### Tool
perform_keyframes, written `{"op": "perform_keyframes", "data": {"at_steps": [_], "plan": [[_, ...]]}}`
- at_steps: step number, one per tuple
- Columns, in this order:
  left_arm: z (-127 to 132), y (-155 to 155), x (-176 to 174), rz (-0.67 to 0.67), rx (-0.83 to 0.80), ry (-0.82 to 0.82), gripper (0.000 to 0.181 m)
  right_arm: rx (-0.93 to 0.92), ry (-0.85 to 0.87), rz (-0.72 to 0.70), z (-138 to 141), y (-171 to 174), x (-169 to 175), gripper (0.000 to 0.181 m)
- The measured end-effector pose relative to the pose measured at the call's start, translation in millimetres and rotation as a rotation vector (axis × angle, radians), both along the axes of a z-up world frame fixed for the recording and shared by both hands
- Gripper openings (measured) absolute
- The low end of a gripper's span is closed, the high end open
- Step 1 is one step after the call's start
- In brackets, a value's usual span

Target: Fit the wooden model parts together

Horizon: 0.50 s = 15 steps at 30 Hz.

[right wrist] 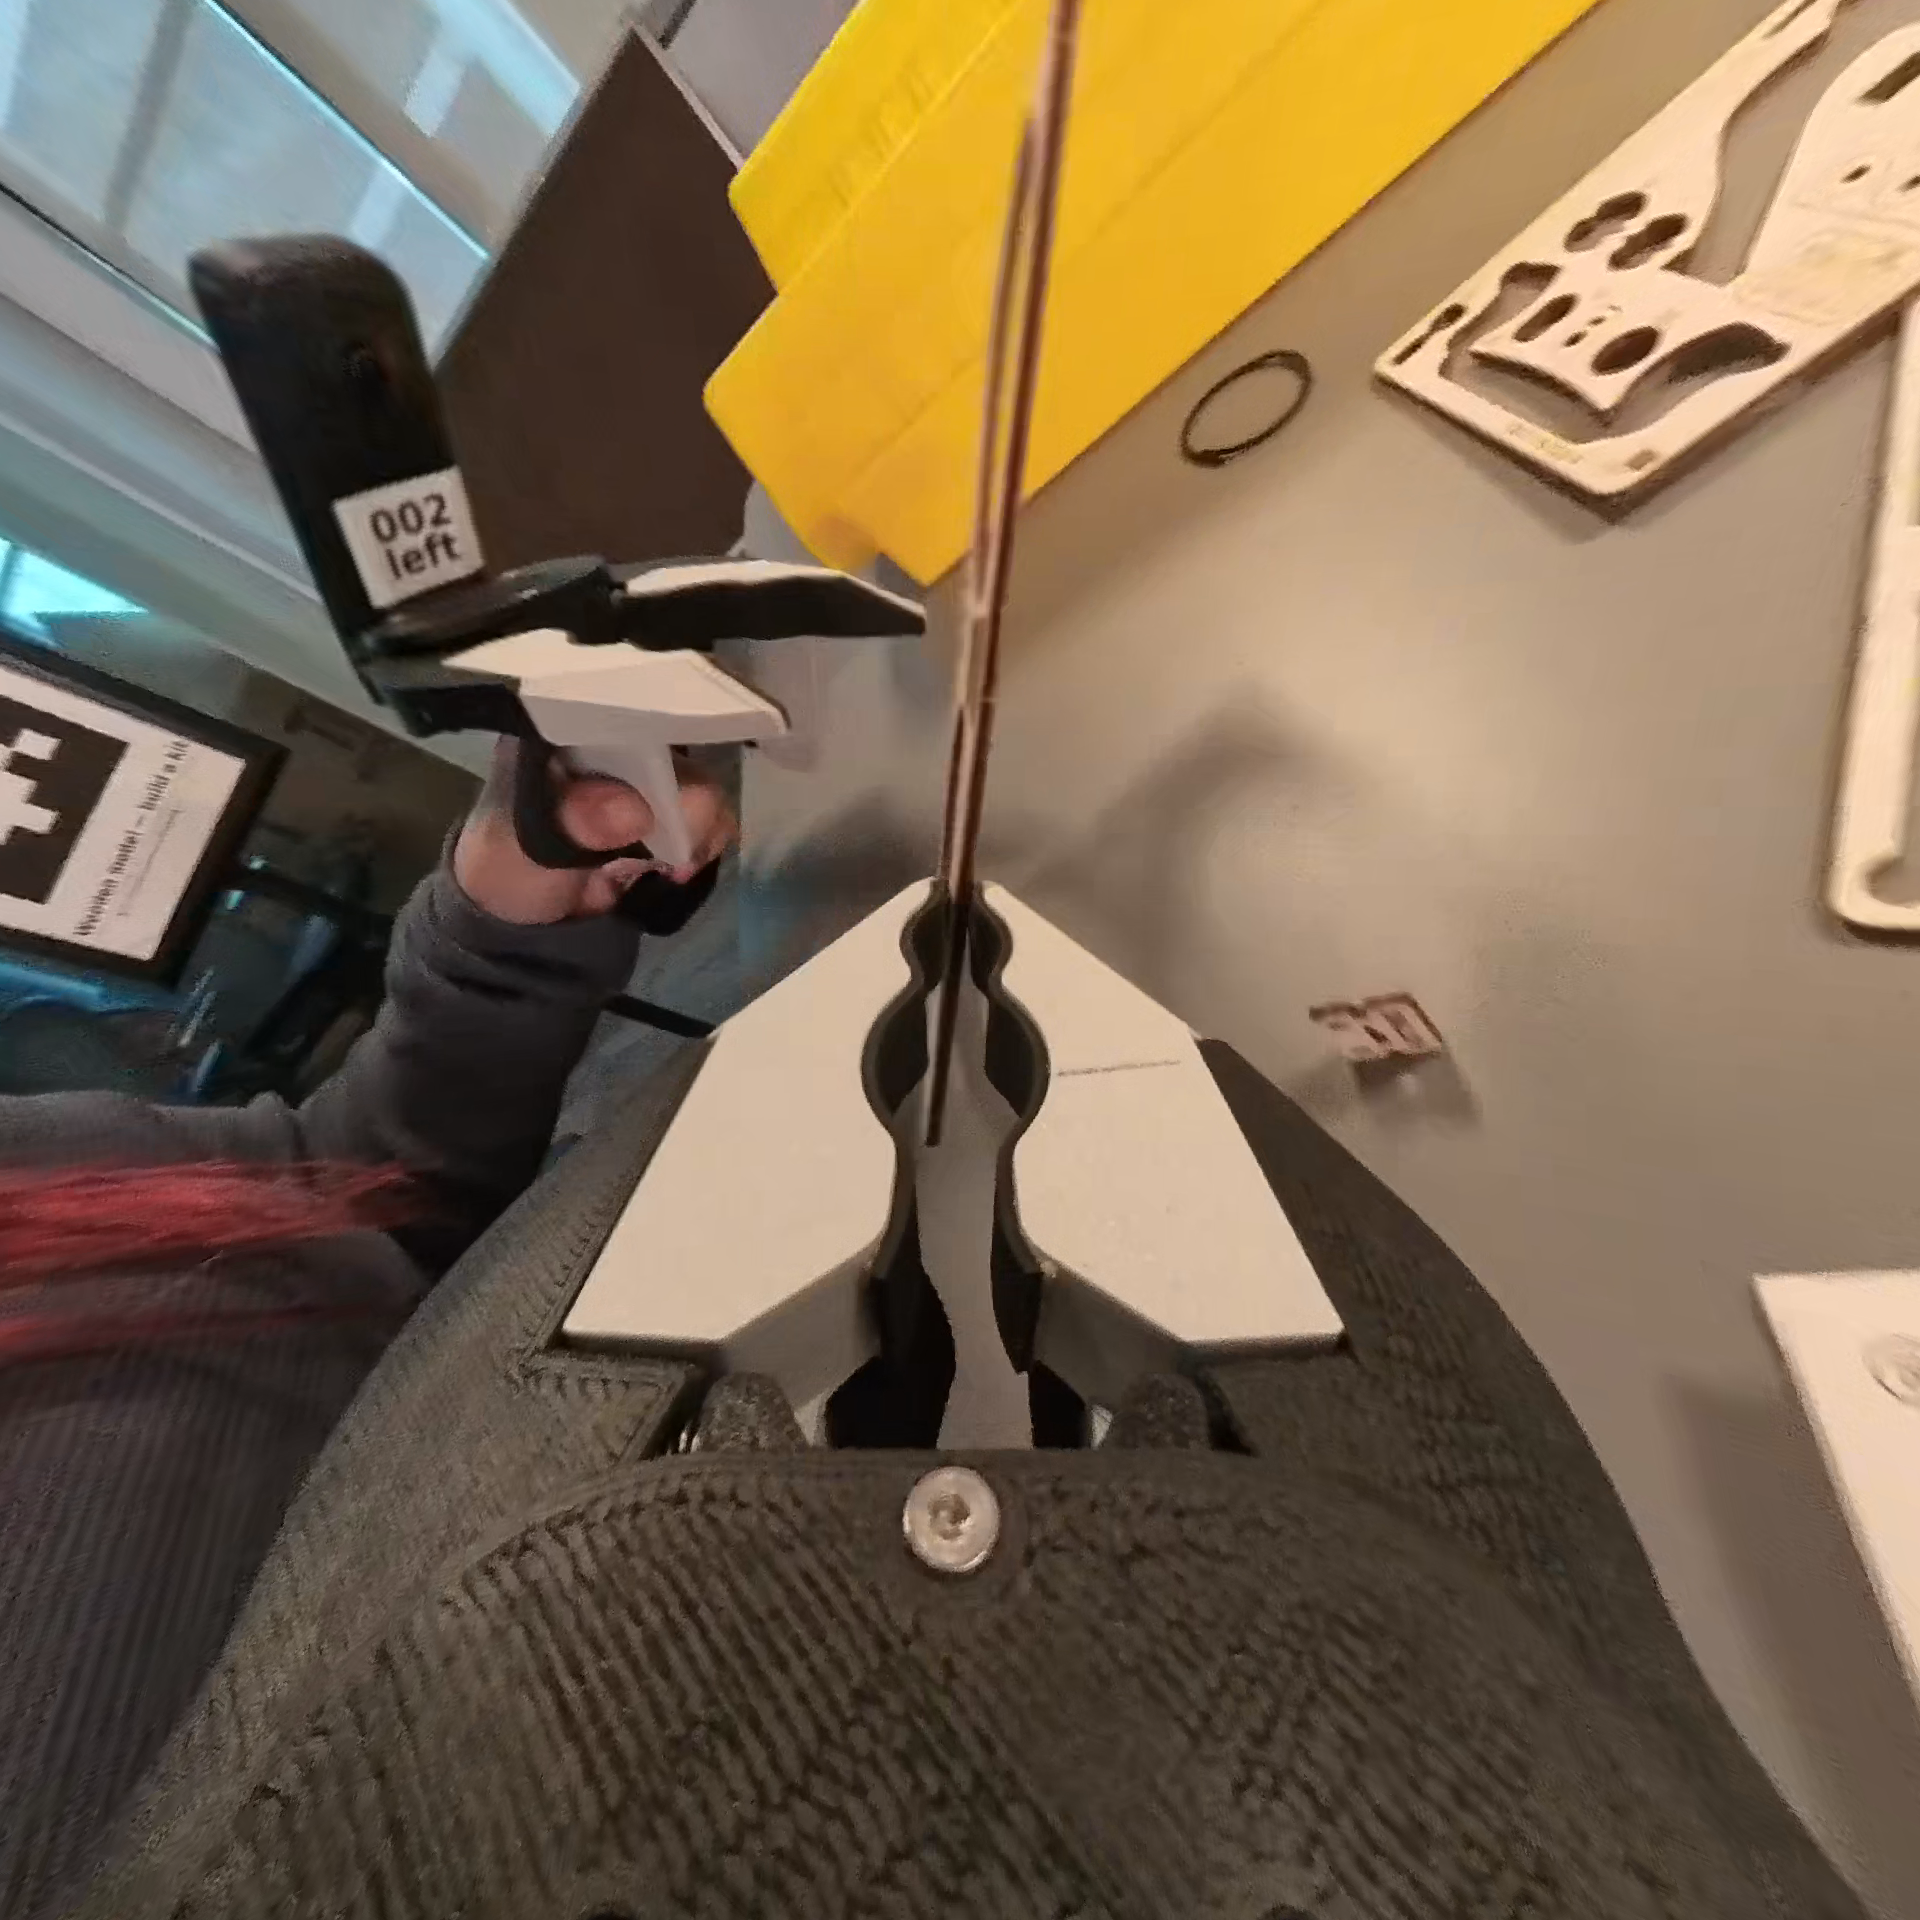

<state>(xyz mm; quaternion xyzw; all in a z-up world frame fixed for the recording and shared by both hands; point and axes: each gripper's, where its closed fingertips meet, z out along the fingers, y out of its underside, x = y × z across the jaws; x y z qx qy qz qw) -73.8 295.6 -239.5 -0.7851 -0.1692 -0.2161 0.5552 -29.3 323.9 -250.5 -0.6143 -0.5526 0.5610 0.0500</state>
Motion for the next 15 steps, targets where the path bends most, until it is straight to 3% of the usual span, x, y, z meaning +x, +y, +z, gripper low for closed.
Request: {"op": "perform_keyframes", "data": {"at_steps": [1, 2, 4, 6, 9, 12, 15], "plan": [[1.9, -4.7, -5.5, 0.049, 0.007, 0.032, 0.05, -0.006, -0.01, 0.007, -1.0, -4.3, -4.4, 0.007], [3.1, -9.0, -9.4, 0.083, 0.01, 0.063, 0.05, 0.006, -0.024, 0.011, -1.7, -6.7, -7.7, 0.025], [4.4, -16.6, -13.3, 0.117, 0.012, 0.117, 0.05, 0.105, -0.009, 0.021, 5.5, -1.9, -10.9, 0.035], [5.3, -23.4, -14.9, 0.13, 0.023, 0.137, 0.049, 0.254, 0.052, 0.026, 23.5, 19.1, -15.7, 0.037], [11.9, -31.1, -16.1, 0.145, 0.088, 0.124, 0.048, 0.576, 0.071, 0.074, 35.4, 77.8, -40.2, 0.036], [14.5, -34.8, -15.2, 0.142, 0.129, 0.125, 0.048, 0.813, 0.038, 0.218, 31.8, 121.1, -82.3, 0.037], [13.1, -37.8, -14.2, 0.135, 0.139, 0.126, 0.048, 1.078, -0.003, 0.449, 4.6, 147.1, -115.6, 0.038]]}}
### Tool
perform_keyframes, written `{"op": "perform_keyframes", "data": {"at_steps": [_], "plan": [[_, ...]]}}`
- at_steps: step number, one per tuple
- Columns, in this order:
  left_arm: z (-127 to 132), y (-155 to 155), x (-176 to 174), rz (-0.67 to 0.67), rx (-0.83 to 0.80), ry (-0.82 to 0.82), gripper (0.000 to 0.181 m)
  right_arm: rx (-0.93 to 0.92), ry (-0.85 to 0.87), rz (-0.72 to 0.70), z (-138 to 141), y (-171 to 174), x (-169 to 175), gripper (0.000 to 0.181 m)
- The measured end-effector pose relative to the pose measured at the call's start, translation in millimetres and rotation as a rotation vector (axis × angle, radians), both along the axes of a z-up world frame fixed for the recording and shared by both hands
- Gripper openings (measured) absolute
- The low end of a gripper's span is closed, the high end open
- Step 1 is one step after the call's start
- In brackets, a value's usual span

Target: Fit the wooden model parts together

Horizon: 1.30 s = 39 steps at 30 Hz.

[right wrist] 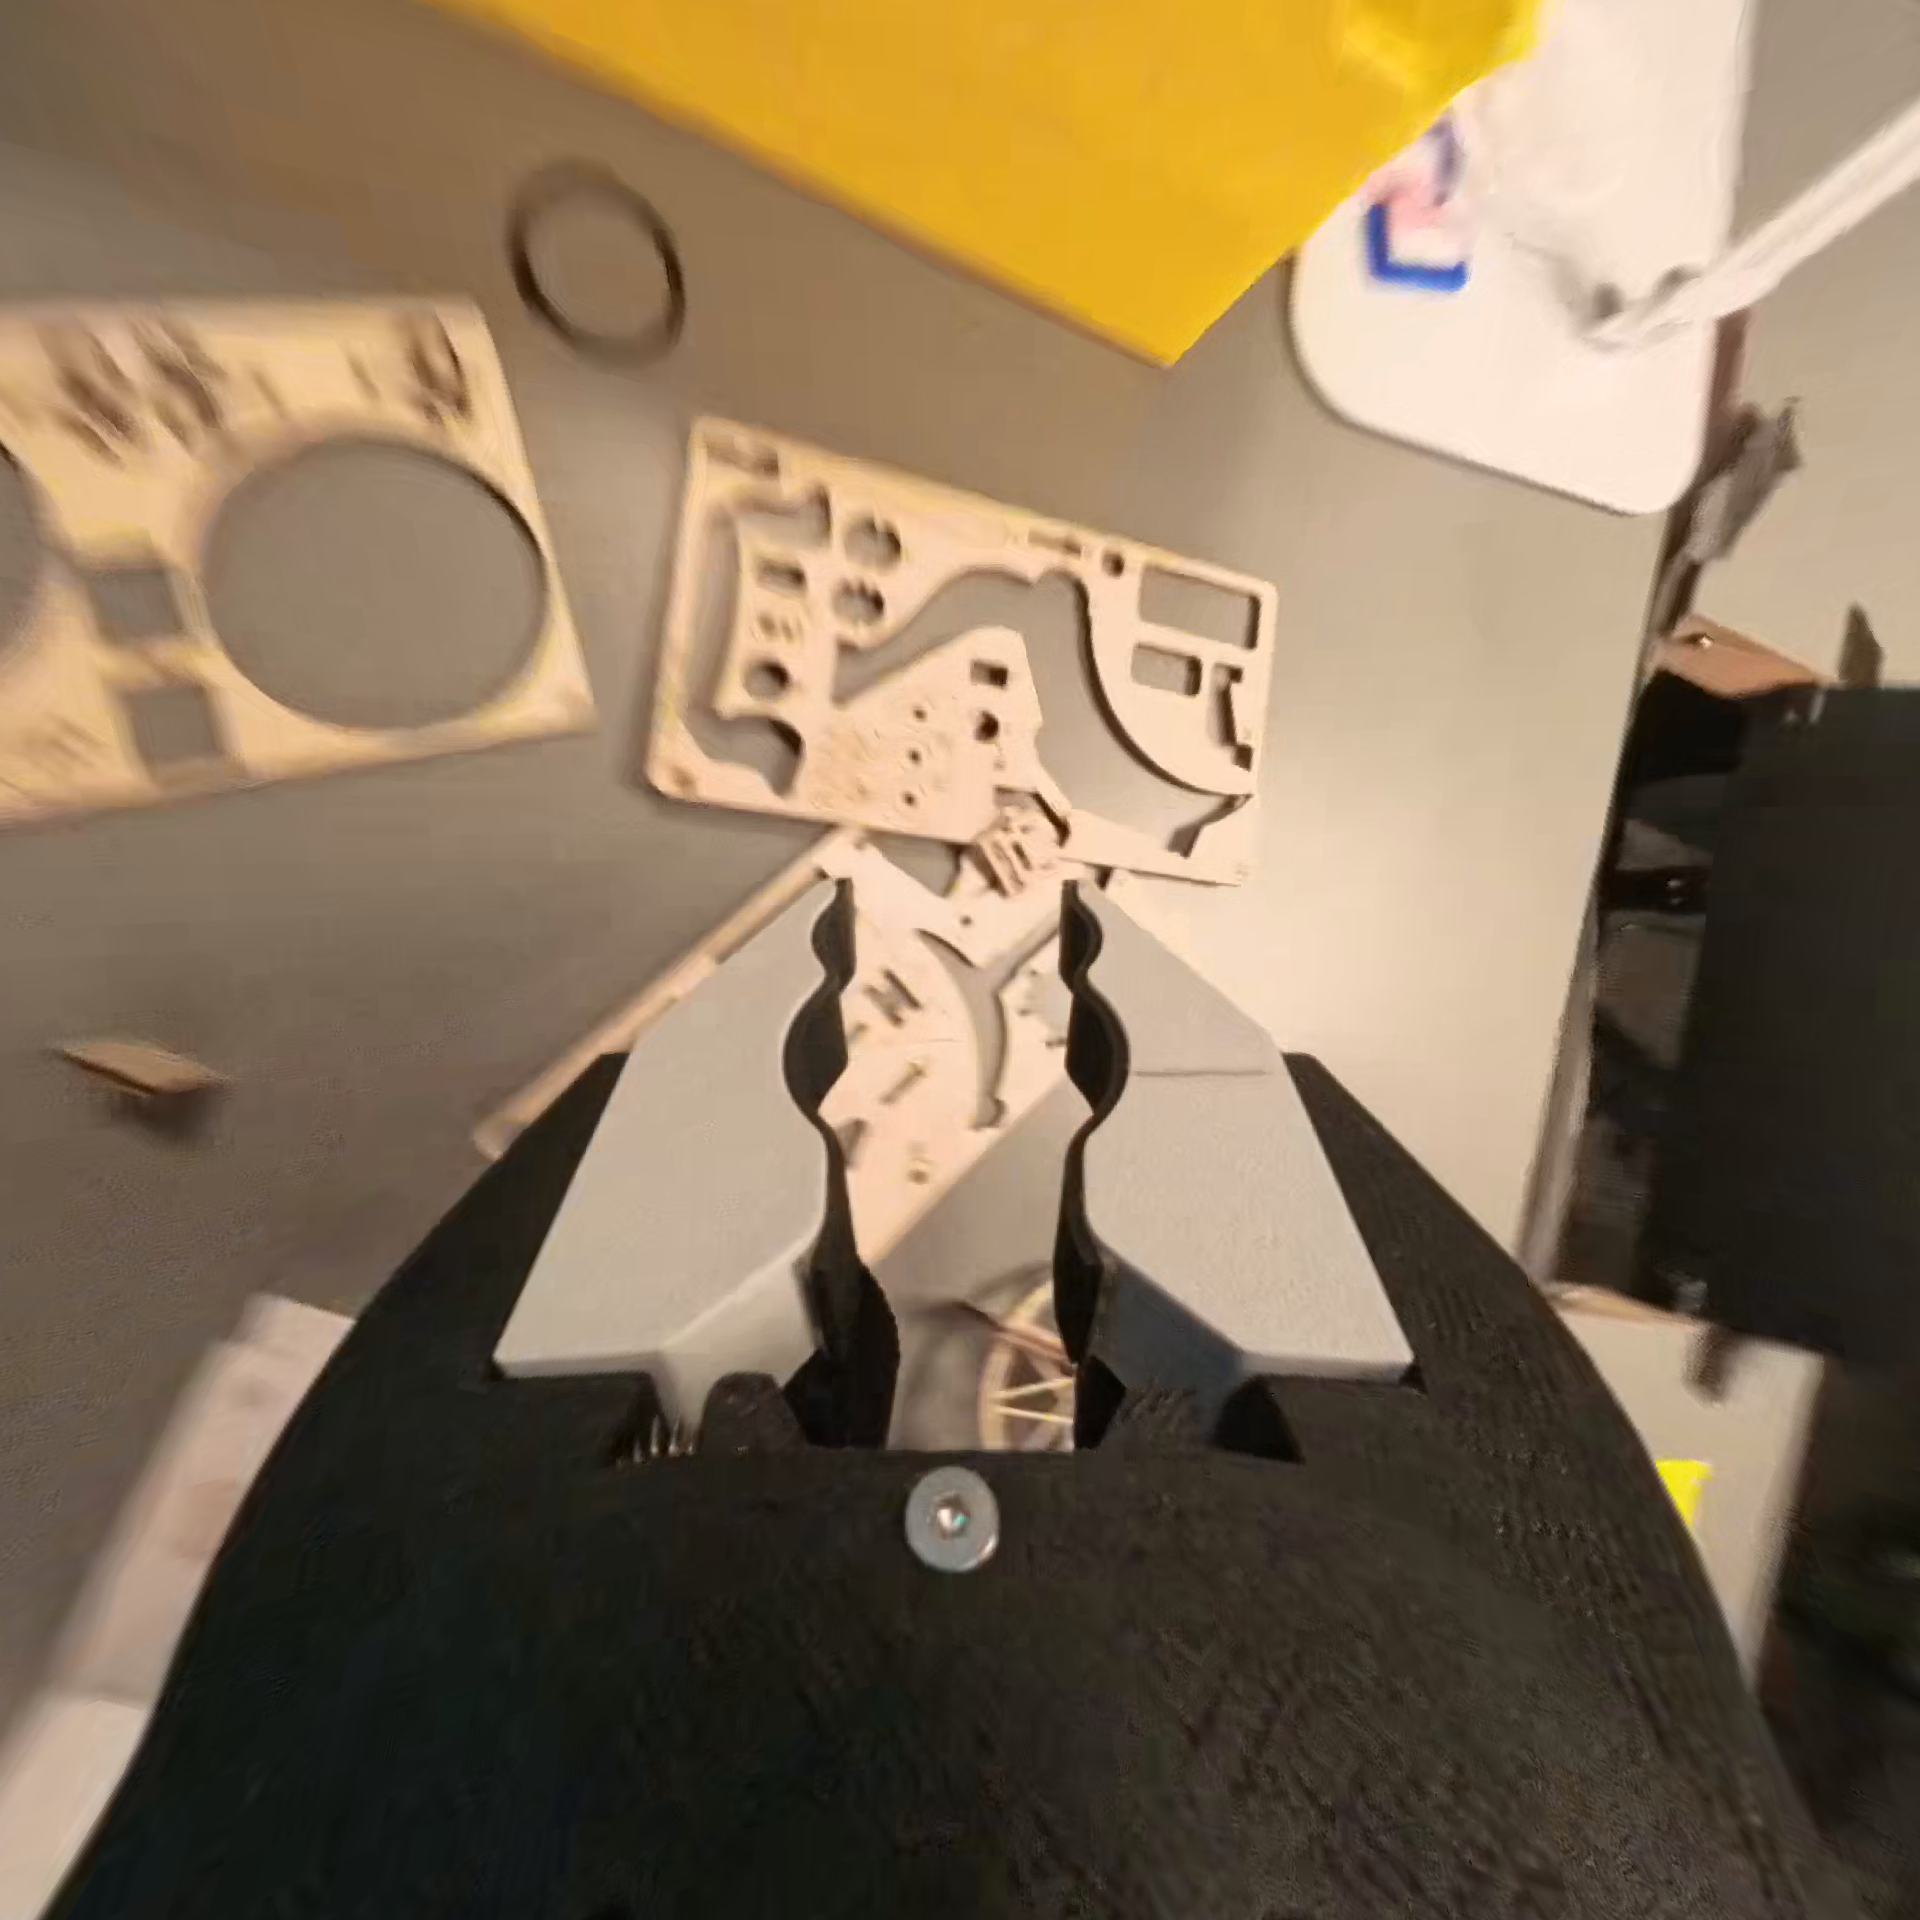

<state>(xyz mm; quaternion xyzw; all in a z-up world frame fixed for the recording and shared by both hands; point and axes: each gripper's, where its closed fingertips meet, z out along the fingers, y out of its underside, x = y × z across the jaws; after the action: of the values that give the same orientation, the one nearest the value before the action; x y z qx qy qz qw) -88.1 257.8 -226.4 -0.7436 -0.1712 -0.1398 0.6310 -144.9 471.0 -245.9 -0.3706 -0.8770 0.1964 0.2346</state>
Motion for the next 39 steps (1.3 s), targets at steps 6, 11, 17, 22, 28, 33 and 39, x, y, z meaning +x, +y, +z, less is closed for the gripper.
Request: {"op": "perform_keyframes", "data": {"at_steps": [6, 11, 17, 22, 28, 33, 39], "plan": [[3.1, -14.5, 2.5, -0.003, 0.054, 0.002, 0.047, 0.201, -0.218, 0.232, -51.0, 17.8, -21.6, 0.038], [-4.5, -17.5, 0.2, -0.017, 0.063, -0.028, 0.046, 0.205, -0.294, 0.246, -61.5, 21.4, -27.0, 0.014], [-9.2, -16.9, 1.5, -0.041, 0.07, -0.04, 0.045, 0.123, -0.334, 0.262, -30.5, -7.5, 9.5, 0.014], [-8.9, -14.4, 5.9, -0.063, 0.092, -0.057, 0.045, 0.131, -0.453, 0.373, -31.1, -48.7, 96.6, 0.013], [1.4, 2.1, 27.0, -0.138, 0.077, -0.018, 0.046, 0.153, -0.417, 0.342, -43.7, -60.4, 126.1, 0.044], [14.2, -1.8, 40.5, -0.136, 0.075, 0.053, 0.047, 0.132, -0.236, 0.061, 5.9, -34.5, 169.1, 0.056], [9.0, 2.3, 50.5, -0.15, 0.089, 0.025, 0.049, -0.012, 0.007, -0.887, 45.2, 81.2, 322.1, 0.044]]}}
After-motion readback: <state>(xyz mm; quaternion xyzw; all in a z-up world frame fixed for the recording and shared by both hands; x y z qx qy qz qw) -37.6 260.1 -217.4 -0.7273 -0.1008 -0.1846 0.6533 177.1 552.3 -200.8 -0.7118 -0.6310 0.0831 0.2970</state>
